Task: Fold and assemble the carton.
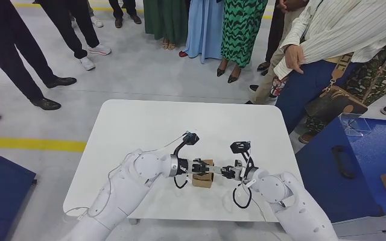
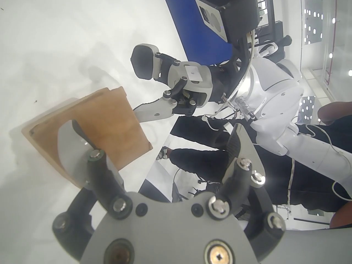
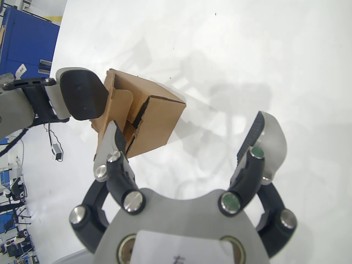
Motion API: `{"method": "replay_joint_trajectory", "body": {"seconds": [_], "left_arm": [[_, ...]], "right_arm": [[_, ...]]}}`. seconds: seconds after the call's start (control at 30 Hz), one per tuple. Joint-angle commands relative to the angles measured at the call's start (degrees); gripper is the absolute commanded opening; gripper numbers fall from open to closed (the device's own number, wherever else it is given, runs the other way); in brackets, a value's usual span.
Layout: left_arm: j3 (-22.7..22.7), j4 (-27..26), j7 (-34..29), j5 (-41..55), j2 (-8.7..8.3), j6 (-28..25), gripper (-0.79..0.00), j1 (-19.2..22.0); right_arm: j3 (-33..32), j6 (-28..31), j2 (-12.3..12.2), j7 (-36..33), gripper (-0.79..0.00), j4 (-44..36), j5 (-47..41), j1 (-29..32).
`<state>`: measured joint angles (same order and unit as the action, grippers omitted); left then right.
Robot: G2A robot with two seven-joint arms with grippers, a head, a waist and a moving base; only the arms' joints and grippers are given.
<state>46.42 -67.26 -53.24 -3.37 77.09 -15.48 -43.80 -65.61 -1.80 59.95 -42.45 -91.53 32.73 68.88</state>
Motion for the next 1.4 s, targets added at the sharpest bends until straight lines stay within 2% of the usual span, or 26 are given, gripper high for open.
{"method": "replay_joint_trajectory", "body": {"seconds": [0.0, 0.5, 0.9, 1.03, 1.13, 1.37], "left_arm": [[-0.21, 0.29, 0.14, -0.14, 0.10, -0.03, 0.000, 0.06], [-0.49, 0.35, 0.50, -0.63, 0.40, -0.27, 0.000, 0.20], [-0.89, 1.09, -0.06, -0.86, 0.68, 0.43, 0.000, 0.47], [-0.77, 1.37, -0.08, -0.90, 0.71, 0.30, 0.000, 0.58], [-0.10, 0.91, 0.03, -0.83, 0.53, -0.22, 0.000, 0.38], [3.18, -2.52, 0.86, -1.78, -0.67, -1.12, 0.000, -1.52]], "right_arm": [[0.10, -0.10, 0.08, 0.01, 0.000, 0.29, 0.08, -0.18], [-0.96, -0.76, 0.25, -0.64, 0.000, 0.50, 0.13, -0.36], [0.59, -2.96, 0.87, -1.21, 0.000, 2.64, 1.44, -1.89], [-0.03, -2.15, 1.04, -0.66, 0.000, 1.12, -1.24, -1.62], [-0.29, -1.15, 0.94, -2.09, 0.000, -0.25, -2.09, -0.80], [2.46, -4.07, 1.48, -1.67, 0.000, 1.39, 2.16, -1.71]]}}
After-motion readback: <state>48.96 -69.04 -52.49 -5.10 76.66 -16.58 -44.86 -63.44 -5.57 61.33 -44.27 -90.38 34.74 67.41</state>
